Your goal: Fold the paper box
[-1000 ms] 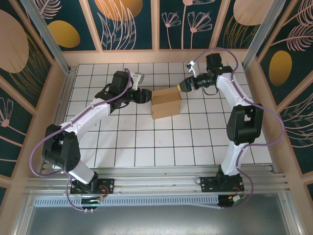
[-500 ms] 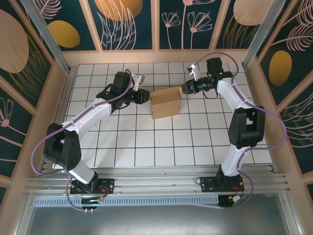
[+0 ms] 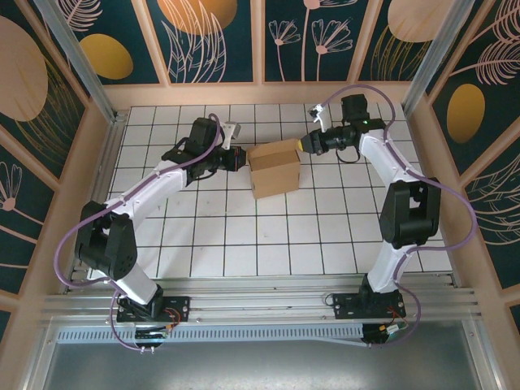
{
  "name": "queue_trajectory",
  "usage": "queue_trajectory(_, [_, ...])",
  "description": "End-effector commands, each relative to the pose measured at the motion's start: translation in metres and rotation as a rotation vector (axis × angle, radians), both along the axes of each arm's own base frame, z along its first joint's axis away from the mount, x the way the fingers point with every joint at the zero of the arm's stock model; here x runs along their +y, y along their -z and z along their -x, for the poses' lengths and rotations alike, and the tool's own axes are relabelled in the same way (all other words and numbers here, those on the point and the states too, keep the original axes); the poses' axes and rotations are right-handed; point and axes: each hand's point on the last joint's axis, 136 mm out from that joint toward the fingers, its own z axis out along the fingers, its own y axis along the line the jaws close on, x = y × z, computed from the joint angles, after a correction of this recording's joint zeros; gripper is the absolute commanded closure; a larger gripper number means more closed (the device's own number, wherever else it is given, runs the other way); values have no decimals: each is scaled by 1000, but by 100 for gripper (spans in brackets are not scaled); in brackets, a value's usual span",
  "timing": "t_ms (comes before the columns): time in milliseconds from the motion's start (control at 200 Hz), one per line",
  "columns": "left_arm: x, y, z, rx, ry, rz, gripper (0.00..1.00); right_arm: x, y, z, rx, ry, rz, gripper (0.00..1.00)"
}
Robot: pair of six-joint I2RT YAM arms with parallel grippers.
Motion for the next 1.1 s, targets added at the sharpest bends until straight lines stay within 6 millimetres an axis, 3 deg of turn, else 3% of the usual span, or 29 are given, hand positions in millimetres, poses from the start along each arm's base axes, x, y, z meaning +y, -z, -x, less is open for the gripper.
queue_trajectory(0, [-11, -12, -1, 1, 8, 46, 94, 5, -11, 2, -18, 22, -18, 89])
queue_trajectory(295, [-11, -29, -5, -47, -44, 95, 100, 9, -14, 9, -18, 150, -81, 95])
queue_trajectory(491, [-2, -36, -12, -101, -116, 91, 100, 28, -23, 26, -72, 189, -169, 95])
queue_trajectory(601, [0, -35, -13, -113, -148, 115, 100, 33, -17, 33, -84, 222, -193, 95])
queue_trajectory(1096, [9, 12, 6, -8, -208, 107, 100, 26, -10, 35, -82, 359, -230, 95])
